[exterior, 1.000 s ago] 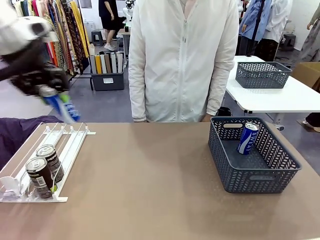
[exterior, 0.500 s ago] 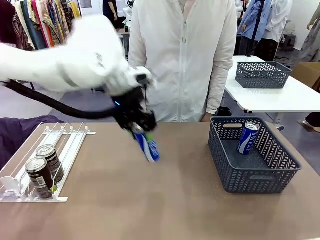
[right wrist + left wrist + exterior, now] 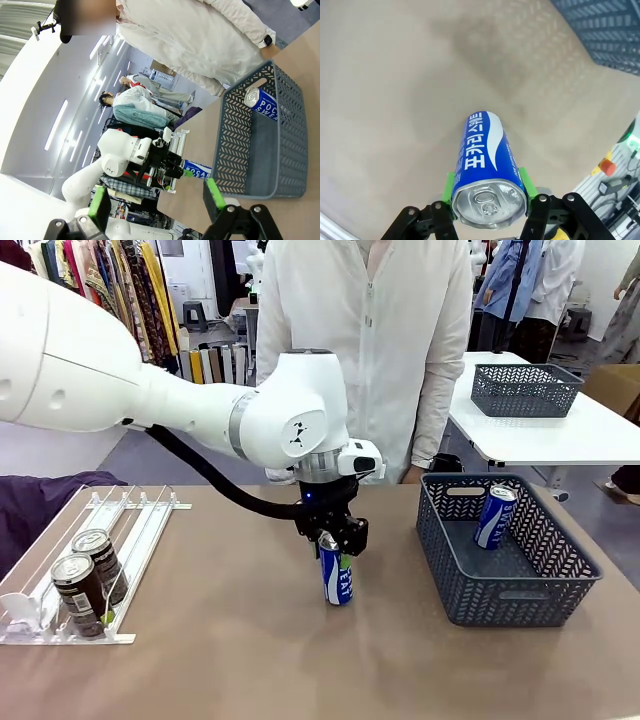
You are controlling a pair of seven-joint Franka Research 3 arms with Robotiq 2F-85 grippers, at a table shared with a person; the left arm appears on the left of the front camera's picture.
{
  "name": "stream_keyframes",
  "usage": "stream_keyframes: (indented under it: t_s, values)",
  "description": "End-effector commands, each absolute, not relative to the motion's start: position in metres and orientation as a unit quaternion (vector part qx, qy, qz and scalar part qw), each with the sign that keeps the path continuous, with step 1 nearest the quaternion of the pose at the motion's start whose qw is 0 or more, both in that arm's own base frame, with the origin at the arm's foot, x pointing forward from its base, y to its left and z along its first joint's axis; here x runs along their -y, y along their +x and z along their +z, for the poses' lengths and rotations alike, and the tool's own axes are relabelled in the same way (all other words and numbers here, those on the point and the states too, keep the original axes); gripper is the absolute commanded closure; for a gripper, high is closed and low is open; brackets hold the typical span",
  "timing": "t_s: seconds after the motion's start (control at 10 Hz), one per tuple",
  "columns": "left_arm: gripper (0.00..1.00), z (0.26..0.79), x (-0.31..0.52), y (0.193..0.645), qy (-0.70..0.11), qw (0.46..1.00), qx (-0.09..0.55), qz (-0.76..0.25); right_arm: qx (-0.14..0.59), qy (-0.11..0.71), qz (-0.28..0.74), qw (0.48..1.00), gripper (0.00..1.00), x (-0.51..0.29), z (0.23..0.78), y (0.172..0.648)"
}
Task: Retrieve and store the cans from the dispenser.
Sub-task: Pick up the last remaining can from one row of the Automatic Can Dispenser and place it in the middle of the table.
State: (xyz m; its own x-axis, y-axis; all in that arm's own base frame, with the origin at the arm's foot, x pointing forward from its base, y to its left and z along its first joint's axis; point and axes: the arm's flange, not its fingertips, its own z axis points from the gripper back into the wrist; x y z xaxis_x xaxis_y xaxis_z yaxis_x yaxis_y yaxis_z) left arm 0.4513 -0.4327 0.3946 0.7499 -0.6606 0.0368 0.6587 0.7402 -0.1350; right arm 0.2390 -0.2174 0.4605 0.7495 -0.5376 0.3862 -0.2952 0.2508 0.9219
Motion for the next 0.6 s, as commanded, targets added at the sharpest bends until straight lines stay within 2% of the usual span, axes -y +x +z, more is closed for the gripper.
stream_keyframes:
  t_s: [0.0,0.3,0.4,0.5]
  values:
    - [1.0,0.405,0.4256,0.4552,-0.06,0.939,-0.013,-0.339,0.357,0.61,-0.083,0.703,0.0,0.2173,0.4642,0.2421]
    - [1.0,0.4,0.4298,0.4503,-0.035,0.94,-0.005,-0.34,0.357,0.61,-0.083,0.703,0.0,0.2173,0.4642,0.2421]
    - [0.97,0.3973,0.4295,0.4482,-0.035,0.939,-0.009,-0.342,0.357,0.61,-0.083,0.703,0.0,0.2173,0.4642,0.2421]
    - [0.4,0.397,0.43,0.4469,-0.034,0.939,-0.004,-0.343,0.357,0.61,-0.083,0.703,0.0,0.2173,0.4642,0.2421]
